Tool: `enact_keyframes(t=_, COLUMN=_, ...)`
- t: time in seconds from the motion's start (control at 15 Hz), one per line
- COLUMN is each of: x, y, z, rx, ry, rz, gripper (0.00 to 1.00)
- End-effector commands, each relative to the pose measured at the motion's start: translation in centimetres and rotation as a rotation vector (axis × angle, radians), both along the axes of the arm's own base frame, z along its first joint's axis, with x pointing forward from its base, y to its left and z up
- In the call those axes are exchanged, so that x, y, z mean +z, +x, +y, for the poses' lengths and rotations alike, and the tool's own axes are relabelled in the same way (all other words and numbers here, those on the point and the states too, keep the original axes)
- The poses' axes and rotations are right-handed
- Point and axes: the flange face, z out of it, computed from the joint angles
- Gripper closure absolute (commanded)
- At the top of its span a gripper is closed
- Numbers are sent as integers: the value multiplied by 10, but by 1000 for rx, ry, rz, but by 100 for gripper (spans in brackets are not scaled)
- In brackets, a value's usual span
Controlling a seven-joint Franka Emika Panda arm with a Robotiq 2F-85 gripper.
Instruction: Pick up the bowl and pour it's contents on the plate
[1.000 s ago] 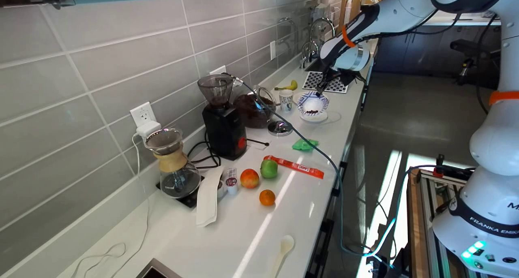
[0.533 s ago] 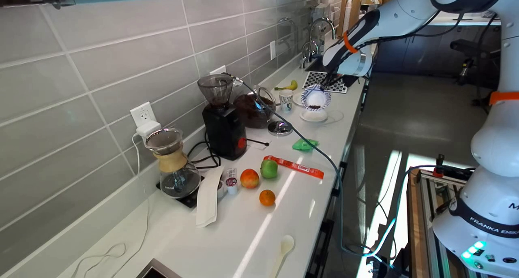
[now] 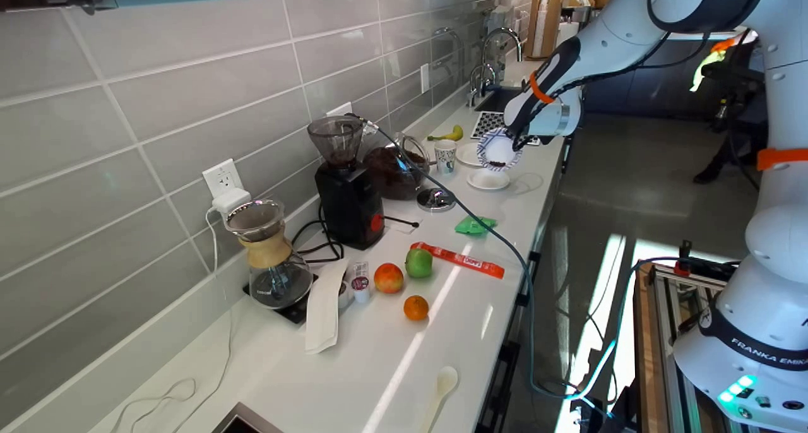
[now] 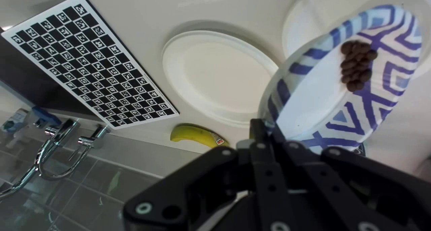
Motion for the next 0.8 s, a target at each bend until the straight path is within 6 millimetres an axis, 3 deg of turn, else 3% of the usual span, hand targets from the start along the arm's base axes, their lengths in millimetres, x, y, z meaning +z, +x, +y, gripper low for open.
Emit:
enact_keyframes(t=0.0, x=-13, y=4, z=4, rx=-28, ry=-64, rz=-14, gripper=99)
enact_keyframes(t=0.4, x=-21, y=23, z=19, rx=-48, ry=-147, rz=-84, gripper=99)
enact_keyframes(t=0.73, x=-26, y=26, z=22, rx=-68, ry=-218, rz=-96, gripper=99)
